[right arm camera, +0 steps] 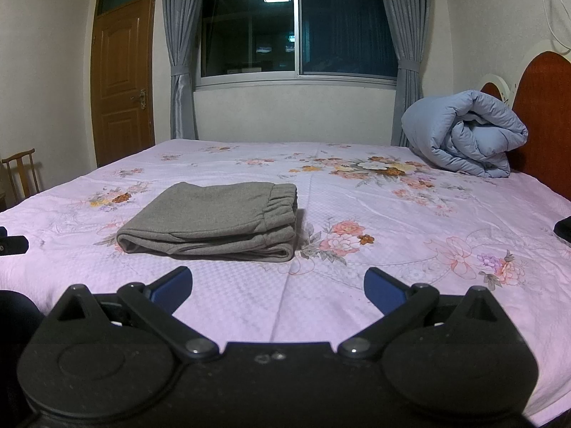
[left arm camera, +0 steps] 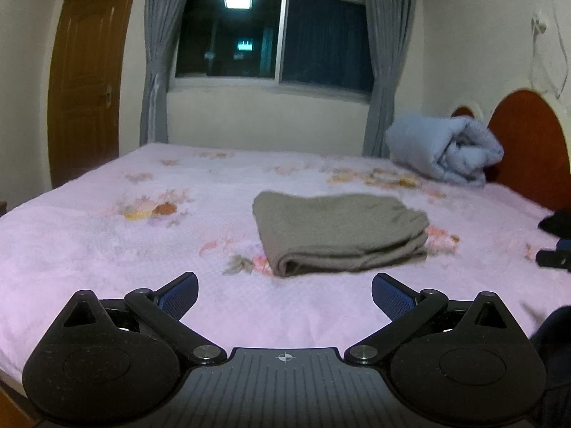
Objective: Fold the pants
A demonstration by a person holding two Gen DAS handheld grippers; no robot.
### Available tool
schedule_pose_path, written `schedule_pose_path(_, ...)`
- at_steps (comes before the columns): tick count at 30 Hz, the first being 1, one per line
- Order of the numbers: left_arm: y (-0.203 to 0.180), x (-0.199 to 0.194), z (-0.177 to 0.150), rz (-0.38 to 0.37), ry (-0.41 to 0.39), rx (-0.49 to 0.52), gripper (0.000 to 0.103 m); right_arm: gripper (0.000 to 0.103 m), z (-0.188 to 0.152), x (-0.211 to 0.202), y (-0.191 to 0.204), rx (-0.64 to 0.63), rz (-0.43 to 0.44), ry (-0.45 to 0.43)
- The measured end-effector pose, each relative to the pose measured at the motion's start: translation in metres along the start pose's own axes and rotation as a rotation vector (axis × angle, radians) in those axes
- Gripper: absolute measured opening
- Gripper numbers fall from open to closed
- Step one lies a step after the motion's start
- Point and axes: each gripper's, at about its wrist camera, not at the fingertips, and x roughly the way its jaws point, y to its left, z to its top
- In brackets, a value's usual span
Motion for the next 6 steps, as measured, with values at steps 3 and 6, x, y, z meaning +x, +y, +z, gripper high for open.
schedule_pose_path(3,0.0034,-0.0022,-0.0006,-0.004,-0.015,-0.020,0.102,0.097,0.0002,0.0001,-0.0006,-0.001,0.000,0.000)
schedule_pose_path(6,0.0047,-0.0018,-0.0010,-0.014,-0.011,-0.030,0.103,0.097,0.0003,-0.0001,-0.0009,-0.001,0.000,-0.001)
